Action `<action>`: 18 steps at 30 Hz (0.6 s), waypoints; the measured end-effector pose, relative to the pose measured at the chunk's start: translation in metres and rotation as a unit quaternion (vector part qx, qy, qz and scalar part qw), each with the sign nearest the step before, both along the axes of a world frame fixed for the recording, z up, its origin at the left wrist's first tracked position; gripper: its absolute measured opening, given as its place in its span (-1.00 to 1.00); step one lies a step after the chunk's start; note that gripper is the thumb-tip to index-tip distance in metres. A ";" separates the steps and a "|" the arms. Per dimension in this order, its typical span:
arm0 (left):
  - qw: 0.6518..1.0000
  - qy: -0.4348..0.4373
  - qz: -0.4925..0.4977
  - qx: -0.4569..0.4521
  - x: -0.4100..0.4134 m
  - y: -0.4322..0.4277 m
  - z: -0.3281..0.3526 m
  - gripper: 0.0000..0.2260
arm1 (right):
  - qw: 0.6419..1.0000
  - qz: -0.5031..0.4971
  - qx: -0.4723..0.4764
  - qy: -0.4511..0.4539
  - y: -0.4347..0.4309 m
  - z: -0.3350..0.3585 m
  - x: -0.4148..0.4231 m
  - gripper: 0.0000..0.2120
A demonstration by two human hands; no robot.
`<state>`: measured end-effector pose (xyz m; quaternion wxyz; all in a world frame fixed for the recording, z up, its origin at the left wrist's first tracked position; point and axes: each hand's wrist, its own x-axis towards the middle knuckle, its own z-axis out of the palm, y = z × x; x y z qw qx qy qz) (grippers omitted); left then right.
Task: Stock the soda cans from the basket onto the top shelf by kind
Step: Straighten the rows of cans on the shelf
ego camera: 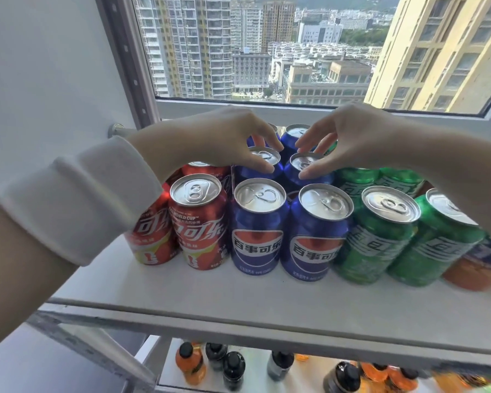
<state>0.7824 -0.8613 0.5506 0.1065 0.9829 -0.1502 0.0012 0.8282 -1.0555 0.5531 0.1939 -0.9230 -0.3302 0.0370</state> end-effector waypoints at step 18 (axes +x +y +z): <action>0.999 0.010 0.032 -0.006 0.034 0.009 0.019 -0.60 | 1.000 -0.021 0.015 0.005 0.003 0.015 0.029 -0.58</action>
